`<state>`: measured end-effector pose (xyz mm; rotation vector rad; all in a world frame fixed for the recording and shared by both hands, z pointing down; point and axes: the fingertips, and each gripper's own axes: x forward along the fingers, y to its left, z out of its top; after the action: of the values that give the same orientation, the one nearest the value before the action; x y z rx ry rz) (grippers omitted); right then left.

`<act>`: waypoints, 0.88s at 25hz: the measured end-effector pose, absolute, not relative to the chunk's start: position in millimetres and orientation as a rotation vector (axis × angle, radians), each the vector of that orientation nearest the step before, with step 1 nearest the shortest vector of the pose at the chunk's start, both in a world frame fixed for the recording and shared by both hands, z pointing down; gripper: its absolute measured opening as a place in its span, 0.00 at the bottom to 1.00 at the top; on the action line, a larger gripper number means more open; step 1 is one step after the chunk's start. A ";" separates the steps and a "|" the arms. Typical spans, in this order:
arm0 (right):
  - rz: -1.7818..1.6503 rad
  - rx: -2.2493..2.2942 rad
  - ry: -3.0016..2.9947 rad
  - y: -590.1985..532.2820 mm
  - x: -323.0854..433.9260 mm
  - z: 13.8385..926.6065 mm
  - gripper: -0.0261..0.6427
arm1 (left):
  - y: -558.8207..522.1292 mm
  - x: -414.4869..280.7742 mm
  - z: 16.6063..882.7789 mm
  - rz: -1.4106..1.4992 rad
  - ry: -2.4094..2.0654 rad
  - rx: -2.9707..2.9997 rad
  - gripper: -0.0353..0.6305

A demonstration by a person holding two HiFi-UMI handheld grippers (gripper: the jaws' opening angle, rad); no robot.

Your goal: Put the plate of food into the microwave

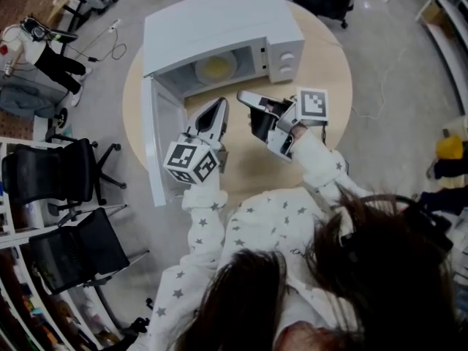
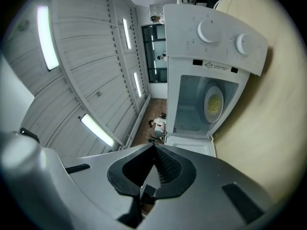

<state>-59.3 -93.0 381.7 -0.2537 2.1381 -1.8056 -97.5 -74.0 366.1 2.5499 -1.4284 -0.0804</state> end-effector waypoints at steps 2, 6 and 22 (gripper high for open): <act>-1.806 -0.227 2.128 -86.9 -56.8 375.9 0.05 | -68.0 -93.5 363.2 -0.080 -1.422 2.558 0.06; -1.806 -0.206 2.123 -78.7 -53.3 371.5 0.05 | -58.3 -89.8 359.3 -0.086 -1.421 2.564 0.06; -1.826 -0.189 2.095 -77.7 -55.5 377.3 0.05 | -59.8 -86.5 356.1 -0.117 -1.410 2.568 0.06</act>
<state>-55.5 -77.7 377.3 -0.1893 2.0946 -1.8258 -86.5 -59.8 356.1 2.5680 -1.4099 -0.1173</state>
